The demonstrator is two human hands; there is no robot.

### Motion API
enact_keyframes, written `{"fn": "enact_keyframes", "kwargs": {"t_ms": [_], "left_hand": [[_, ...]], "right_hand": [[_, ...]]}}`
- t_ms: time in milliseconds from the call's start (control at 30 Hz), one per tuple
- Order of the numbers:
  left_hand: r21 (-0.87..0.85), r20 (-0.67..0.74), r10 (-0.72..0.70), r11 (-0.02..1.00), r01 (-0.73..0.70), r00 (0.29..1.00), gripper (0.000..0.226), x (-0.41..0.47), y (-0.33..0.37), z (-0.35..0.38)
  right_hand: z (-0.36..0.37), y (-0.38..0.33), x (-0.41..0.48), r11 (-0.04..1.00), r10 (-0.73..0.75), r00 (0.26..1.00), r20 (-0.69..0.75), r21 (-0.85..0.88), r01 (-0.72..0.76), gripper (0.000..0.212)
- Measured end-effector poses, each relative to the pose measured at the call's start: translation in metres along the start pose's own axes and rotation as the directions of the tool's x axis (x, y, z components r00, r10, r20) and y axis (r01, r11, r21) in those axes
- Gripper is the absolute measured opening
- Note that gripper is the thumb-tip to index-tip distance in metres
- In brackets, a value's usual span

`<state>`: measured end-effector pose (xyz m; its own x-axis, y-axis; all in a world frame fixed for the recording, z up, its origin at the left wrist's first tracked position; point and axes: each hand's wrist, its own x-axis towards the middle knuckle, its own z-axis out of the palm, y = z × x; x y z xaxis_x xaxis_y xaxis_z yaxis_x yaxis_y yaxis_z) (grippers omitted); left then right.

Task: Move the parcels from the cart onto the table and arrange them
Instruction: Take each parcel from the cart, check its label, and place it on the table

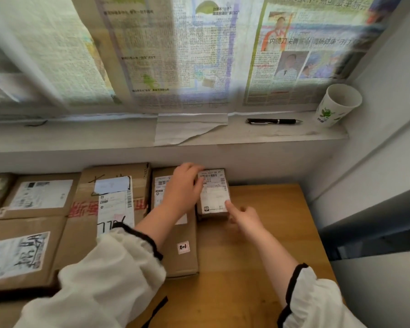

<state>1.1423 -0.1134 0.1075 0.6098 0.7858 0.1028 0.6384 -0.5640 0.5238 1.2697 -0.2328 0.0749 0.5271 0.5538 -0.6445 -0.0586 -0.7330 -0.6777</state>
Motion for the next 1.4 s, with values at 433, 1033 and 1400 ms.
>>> {"fn": "enact_keyframes", "kwargs": {"t_ms": [433,1033,1400], "left_hand": [[0.525,-0.292,-0.269,0.757,0.389,0.918,0.063,-0.183,-0.079,-0.302],[0.135,-0.571,-0.680,0.475,0.870,0.460,0.064,-0.638,-0.237,-0.446],[-0.167,-0.543,-0.832,0.241,0.956,0.115,0.060,-0.773,-0.372,-0.467]], "right_hand": [[0.097,-0.200,-0.196,-0.120,-0.751,0.407,0.521,-0.713,0.691,0.068],[0.463,-0.109,-0.501,-0.261,-0.541,0.050,0.839,-0.224,0.939,0.064],[0.680,-0.089,-0.557,-0.298,-0.287,-0.069,0.955,-0.021,0.954,0.062]]}}
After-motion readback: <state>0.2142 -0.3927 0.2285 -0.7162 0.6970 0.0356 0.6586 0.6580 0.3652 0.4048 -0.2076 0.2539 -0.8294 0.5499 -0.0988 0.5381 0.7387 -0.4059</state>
